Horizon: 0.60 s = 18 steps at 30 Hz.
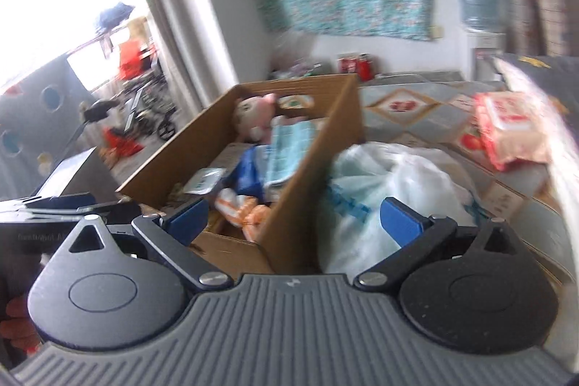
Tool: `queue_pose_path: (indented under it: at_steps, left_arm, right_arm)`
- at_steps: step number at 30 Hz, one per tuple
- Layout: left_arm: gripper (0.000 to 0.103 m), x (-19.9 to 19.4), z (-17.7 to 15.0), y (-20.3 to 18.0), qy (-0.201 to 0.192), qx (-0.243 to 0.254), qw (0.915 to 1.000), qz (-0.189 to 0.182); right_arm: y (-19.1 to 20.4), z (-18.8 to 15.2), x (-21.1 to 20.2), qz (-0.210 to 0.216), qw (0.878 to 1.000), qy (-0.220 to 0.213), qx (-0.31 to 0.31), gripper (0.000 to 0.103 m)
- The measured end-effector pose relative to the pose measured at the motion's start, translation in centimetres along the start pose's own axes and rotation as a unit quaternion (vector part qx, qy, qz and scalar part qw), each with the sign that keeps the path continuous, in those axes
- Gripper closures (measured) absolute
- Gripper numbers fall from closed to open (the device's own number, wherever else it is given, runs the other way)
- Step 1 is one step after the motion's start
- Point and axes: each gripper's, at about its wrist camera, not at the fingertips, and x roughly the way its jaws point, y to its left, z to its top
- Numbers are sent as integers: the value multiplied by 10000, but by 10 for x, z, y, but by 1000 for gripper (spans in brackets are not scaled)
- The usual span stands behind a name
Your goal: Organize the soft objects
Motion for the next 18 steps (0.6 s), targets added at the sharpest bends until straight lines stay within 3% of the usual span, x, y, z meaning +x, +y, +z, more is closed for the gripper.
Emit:
queue_pose_path:
  at_steps: [4,11,18]
  left_arm:
    - [0,-2,0,-21,175,302,9993,116]
    - [0,-15,2,-47,168,401,9990,72]
    - [0,-18,8,-61,296,348,9979,467]
  right_arm:
    - [-12,-11,-18,-356,9990,-267,91,1]
    - [-26,-21,-28,-590,9979,-205,183,1]
    - [-32,-24,-35,-1022,9944,-264,35,1]
